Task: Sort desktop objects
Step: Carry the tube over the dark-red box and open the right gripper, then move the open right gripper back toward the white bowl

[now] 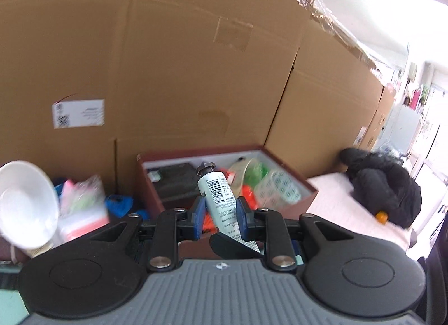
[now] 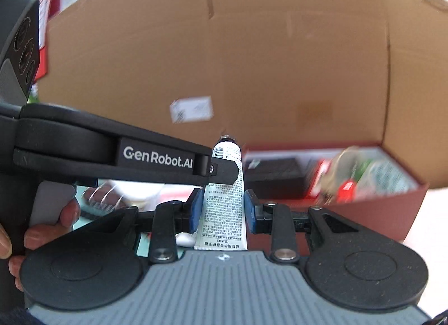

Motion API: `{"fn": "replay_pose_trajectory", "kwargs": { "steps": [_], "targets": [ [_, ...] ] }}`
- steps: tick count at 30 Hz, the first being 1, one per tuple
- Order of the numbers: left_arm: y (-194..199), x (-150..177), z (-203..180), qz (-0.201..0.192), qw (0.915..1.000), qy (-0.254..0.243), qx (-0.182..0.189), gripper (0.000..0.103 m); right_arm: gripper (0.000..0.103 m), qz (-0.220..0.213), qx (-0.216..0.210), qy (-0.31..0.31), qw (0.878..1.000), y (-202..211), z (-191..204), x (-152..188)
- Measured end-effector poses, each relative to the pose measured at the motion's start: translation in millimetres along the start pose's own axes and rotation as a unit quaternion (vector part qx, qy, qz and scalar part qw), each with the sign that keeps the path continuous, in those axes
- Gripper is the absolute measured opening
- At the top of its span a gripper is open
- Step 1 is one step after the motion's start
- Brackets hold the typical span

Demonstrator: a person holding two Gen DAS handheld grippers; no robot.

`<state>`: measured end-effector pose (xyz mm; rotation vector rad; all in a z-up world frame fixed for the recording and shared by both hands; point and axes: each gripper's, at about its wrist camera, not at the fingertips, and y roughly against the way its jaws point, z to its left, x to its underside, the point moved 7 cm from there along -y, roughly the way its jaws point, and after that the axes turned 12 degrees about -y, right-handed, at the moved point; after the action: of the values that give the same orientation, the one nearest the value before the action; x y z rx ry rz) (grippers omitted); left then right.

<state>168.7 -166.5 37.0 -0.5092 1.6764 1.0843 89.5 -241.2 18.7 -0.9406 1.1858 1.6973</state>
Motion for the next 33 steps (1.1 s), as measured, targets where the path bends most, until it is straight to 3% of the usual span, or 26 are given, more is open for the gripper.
{"fn": "replay_pose_trajectory", "kwargs": {
  "steps": [7,18,19,20,22,24,28,33],
  "targets": [
    [-49,-36,-1,-0.021,0.9998,-0.002,0.008,0.024,0.031,-0.041,0.013,0.001,0.999,-31,-37,-45],
    [-112,-10,19,0.032,0.9989,0.024,0.024,0.024,0.032,-0.024,-0.016,0.053,0.998,-103,-85,-39],
    [-113,-7,21,0.031,0.9989,0.026,0.022,0.032,0.032,-0.017,-0.016,0.055,0.998,-107,-89,-36],
    [-114,-6,24,0.029,0.999,0.03,0.017,0.053,0.032,-0.008,-0.016,0.054,0.998,-111,-93,-32],
    [-112,-4,29,0.018,0.9991,0.038,0.001,0.079,0.043,0.0,-0.008,0.051,0.999,-113,-99,-26],
    [-110,-5,31,0.01,0.9993,0.034,-0.009,0.081,0.067,-0.008,0.012,0.045,0.999,-111,-103,-21],
    [-109,-4,26,0.013,0.9997,0.022,-0.005,0.093,0.073,-0.01,0.036,0.034,0.999,-109,-113,-17],
    [-105,0,18,0.017,0.9998,-0.005,-0.007,0.096,0.087,-0.006,0.042,0.015,0.999,-100,-111,-17]
  ]
}}
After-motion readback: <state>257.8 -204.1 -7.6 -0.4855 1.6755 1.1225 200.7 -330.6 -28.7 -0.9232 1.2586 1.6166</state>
